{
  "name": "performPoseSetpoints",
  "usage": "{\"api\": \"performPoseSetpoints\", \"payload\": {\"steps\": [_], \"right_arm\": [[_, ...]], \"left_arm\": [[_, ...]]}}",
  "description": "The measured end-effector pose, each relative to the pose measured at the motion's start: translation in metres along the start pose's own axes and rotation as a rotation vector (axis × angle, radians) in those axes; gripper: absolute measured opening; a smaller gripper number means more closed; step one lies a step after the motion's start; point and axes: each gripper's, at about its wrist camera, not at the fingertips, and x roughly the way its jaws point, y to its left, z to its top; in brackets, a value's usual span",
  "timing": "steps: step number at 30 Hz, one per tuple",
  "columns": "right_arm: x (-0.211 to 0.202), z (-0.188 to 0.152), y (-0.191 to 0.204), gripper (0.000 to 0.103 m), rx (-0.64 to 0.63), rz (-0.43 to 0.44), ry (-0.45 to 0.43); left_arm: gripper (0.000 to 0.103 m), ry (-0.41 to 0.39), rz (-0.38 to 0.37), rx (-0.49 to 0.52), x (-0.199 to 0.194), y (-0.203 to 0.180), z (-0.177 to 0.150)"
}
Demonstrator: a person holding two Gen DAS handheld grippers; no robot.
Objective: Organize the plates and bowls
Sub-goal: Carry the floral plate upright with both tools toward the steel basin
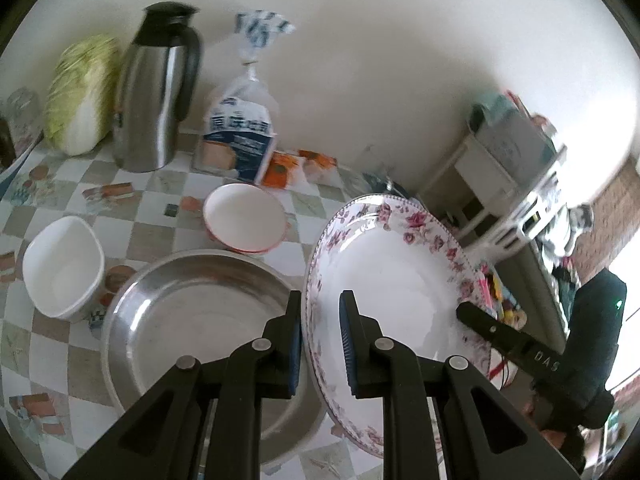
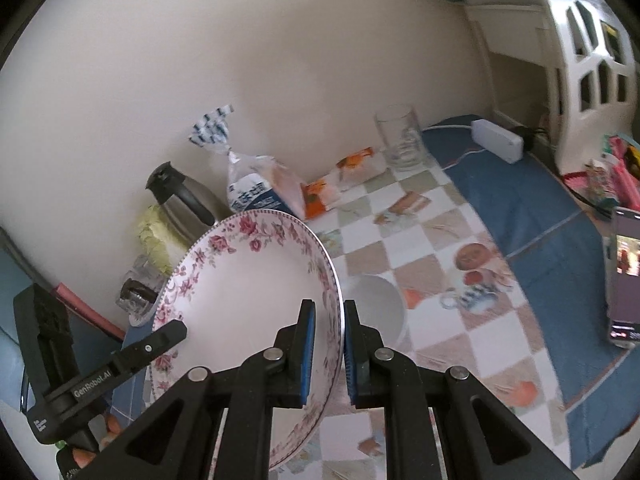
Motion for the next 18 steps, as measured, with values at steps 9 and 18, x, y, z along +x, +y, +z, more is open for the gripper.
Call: {"api": "performPoseSetpoints", "payload": {"steps": [9, 18], "right_arm": [[0.039, -0.009, 0.032, 0.014, -0.035, 0.029, 0.062], [0.061, -0.021, 0.073, 0.014, -0.075, 0.096, 0.1]], "left_arm": [[0.018, -0.002, 0.045, -0.063, -0.007, 0.048, 0.001], [0.018, -0.037, 0.08, -0.135, -0.033, 0.095, 0.002]]}}
